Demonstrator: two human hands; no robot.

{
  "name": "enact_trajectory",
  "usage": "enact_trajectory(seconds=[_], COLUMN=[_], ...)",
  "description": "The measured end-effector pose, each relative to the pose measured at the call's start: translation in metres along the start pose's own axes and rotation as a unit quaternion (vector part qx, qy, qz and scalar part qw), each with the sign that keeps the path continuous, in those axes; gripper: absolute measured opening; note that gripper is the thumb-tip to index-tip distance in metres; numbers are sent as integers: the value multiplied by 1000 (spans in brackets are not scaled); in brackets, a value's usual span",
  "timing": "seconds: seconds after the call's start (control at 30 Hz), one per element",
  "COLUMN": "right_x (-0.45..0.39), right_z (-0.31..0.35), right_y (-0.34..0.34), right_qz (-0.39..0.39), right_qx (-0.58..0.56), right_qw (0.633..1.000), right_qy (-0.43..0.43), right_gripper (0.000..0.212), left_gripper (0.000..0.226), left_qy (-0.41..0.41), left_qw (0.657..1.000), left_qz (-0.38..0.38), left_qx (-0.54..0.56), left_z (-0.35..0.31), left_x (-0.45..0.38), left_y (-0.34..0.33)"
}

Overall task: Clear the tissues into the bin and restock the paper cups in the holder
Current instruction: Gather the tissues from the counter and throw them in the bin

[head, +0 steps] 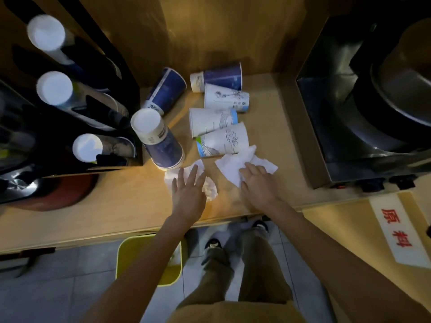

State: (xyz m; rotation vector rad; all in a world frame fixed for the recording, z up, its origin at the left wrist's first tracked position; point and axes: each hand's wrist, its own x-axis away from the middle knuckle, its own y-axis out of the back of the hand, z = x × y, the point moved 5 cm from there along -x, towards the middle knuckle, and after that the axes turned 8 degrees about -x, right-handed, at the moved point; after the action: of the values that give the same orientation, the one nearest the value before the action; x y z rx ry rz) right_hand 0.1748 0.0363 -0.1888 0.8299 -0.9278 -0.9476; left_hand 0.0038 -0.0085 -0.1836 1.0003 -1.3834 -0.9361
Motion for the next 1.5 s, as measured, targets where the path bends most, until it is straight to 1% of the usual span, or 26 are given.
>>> enact_trajectory(seconds=[0.07, 0.17, 0.23, 0.3, 0.33, 0.37, 0.47, 0.5, 0.57, 0.67, 0.73, 0.77, 0.8, 0.83, 0.87, 0.93, 0.97, 1.0, 1.03, 1.1, 1.13, 1.17, 1.2, 1.23, 1.37, 1.5], right_x=[-1, -2, 0, 5, 6, 8, 7, 6, 7, 8, 6, 6, 6, 9, 11, 18, 21, 27, 32, 42, 47, 54, 60, 65, 70, 58], right_z=[-2, -3, -3, -2, -2, 0, 5, 7, 17, 34, 46, 54, 61, 70, 80, 104, 117, 132, 146, 166, 173, 179, 183, 185, 195, 201], right_y=[-10, -17, -20, -26, -27, -28, -31, -30, -30, -38, -40, -42, -46, -51, -56, -59, -60, -63, -66, -81, -92, -104, -118, -133, -185, -251], right_qz=[10, 36, 58, 69, 61, 47, 39, 36, 45, 74, 57, 72, 109, 147, 175, 205, 207, 208, 212, 246, 273, 300, 323, 341, 366, 443], right_qx=[1, 17, 9, 14, 27, 32, 57, 49, 40, 66, 3, -48, -91, -112, -125, -133, -144, -153, -161, -167, -162, -149, -130, -111, -90, -35], right_qw=[1000, 999, 998, 997, 997, 997, 991, 990, 985, 971, 966, 962, 956, 946, 938, 926, 919, 907, 898, 882, 874, 867, 859, 854, 852, 832], right_qy=[-14, 4, 21, 32, 41, 54, 116, 129, 159, 217, 250, 260, 256, 265, 272, 289, 302, 332, 351, 365, 368, 370, 375, 376, 364, 332], right_gripper=[47, 61, 62, 56, 53, 48, 37, 36, 33, 24, 17, 10, 13, 21, 25, 21, 22, 27, 31, 37, 38, 37, 36, 35, 35, 39], left_gripper=[58, 54, 54, 52, 50, 47, 40, 37, 29, 23, 25, 27, 27, 26, 23, 21, 28, 35, 36, 26, 24, 25, 26, 27, 30, 32], left_qy=[15, 41, 52, 62, 71, 75, 82, 90, 117, 185, 218, 236, 254, 272, 296, 354, 381, 407, 435, 500, 523, 537, 546, 550, 556, 591], left_qw=[999, 997, 996, 997, 997, 996, 990, 988, 981, 957, 943, 934, 925, 913, 899, 868, 851, 831, 808, 757, 735, 720, 710, 709, 722, 701], left_qz=[29, 61, 64, 43, 26, 4, -74, -84, -79, -70, -70, -72, -75, -81, -93, -100, -106, -117, -127, -139, -145, -147, -146, -142, -112, -107], left_qx=[-5, 5, 15, 28, 36, 47, 88, 93, 130, 212, 243, 258, 275, 292, 308, 333, 347, 362, 376, 397, 407, 415, 420, 418, 397, 385], left_z=[1, 2, 3, 4, 6, 6, 7, 8, 8, 14, 21, 24, 28, 31, 36, 45, 49, 53, 57, 66, 71, 76, 81, 86, 111, 139], left_x=[1, 6, 10, 13, 15, 18, 28, 33, 46, 63, 76, 83, 91, 100, 110, 131, 142, 153, 163, 186, 197, 206, 213, 218, 229, 235], left_y=[-15, -32, -38, -40, -40, -36, -27, -27, -27, -30, -33, -33, -33, -33, -33, -35, -37, -40, -43, -58, -68, -79, -91, -103, -146, -186])
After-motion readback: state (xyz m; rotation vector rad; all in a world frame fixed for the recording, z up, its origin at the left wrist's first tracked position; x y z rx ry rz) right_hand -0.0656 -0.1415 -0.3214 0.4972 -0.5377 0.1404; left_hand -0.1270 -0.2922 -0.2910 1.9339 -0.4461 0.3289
